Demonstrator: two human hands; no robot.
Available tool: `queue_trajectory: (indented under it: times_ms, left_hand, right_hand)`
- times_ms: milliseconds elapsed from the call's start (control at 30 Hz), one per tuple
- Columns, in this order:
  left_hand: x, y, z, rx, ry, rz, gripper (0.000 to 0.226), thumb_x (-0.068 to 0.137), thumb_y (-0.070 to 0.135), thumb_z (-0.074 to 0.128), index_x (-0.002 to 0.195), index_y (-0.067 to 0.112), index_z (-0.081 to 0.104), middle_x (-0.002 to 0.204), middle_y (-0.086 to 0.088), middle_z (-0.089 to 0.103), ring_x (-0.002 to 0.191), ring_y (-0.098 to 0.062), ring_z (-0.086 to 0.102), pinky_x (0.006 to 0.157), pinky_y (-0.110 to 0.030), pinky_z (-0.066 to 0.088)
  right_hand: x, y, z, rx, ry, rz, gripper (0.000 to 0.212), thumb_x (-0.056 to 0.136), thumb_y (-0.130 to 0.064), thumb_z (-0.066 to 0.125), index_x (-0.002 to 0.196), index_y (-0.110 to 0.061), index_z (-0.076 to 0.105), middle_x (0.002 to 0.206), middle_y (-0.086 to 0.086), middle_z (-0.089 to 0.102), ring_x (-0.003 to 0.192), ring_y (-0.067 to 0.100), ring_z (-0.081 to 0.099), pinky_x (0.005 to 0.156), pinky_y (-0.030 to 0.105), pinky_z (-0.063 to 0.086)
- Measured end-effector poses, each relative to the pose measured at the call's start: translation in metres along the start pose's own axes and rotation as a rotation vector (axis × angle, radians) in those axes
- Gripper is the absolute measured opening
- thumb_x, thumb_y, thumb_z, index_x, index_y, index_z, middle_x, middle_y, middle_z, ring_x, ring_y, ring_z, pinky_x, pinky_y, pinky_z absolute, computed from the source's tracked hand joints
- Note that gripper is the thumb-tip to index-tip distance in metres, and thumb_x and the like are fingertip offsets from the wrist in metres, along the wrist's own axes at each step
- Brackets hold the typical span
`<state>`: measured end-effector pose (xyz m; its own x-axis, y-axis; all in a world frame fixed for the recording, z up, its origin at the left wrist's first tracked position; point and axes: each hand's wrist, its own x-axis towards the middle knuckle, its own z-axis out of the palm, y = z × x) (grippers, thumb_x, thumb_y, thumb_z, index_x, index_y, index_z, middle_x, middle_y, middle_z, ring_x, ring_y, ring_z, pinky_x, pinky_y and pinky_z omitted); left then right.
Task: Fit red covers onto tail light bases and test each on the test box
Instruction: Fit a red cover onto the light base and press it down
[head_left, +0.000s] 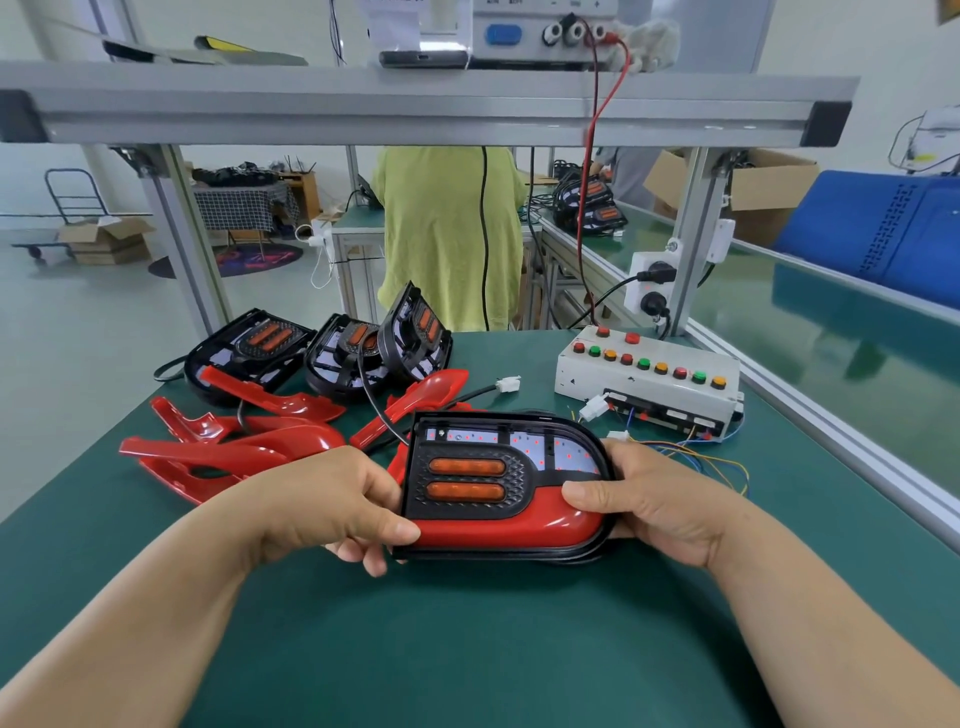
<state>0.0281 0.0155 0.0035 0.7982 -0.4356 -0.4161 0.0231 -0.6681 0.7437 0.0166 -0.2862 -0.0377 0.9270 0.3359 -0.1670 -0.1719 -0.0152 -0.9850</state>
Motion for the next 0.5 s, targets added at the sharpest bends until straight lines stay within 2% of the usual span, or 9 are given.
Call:
queue_trajectory:
  times_ms: [67,167,333,500]
  left_hand:
    - [0.0010,0.0005,0.0015,-0.013,-0.002,0.017,0.013,0.089,0.019,0.072,0.078,0.013,0.075,0.067,-0.001,0.073,0.055,-0.004,0.061,0.056,-0.015,0.045]
    - [0.0016,0.0016,0.0023,0.002,0.008,0.039,0.012,0.090,0.015,0.071,0.079,0.010,0.073,0.065,0.000,0.073,0.054,-0.004,0.062,0.055,-0.014,0.044]
    - [0.0023,0.0000,0.0024,0.033,0.021,0.043,0.014,0.089,0.015,0.071,0.075,0.012,0.074,0.065,-0.003,0.073,0.053,-0.004,0.058,0.054,-0.014,0.044]
    - [0.0018,-0.0029,-0.0003,0.022,0.017,0.016,0.013,0.087,0.022,0.075,0.079,0.011,0.077,0.069,-0.006,0.074,0.057,-0.006,0.063,0.057,-0.016,0.046]
  right_hand:
    - [-0.0001,-0.0005,0.0008,-0.016,0.003,0.005,0.042,0.069,-0.019,0.078,0.109,-0.025,0.070,0.115,0.006,0.073,0.100,0.020,0.070,0.081,0.037,0.060]
    - [-0.0006,-0.0007,0.0011,-0.021,0.003,0.013,0.046,0.069,-0.019,0.078,0.114,-0.022,0.066,0.115,0.006,0.073,0.100,0.020,0.071,0.078,0.034,0.060]
    - [-0.0019,-0.0014,0.0024,-0.007,0.001,-0.002,0.032,0.068,-0.018,0.078,0.098,-0.030,0.076,0.108,0.003,0.075,0.093,0.016,0.072,0.069,0.028,0.058]
    - [-0.0016,-0.0009,0.0020,0.003,-0.005,-0.003,0.035,0.068,-0.019,0.079,0.101,-0.029,0.075,0.114,0.006,0.074,0.099,0.020,0.071,0.076,0.032,0.060]
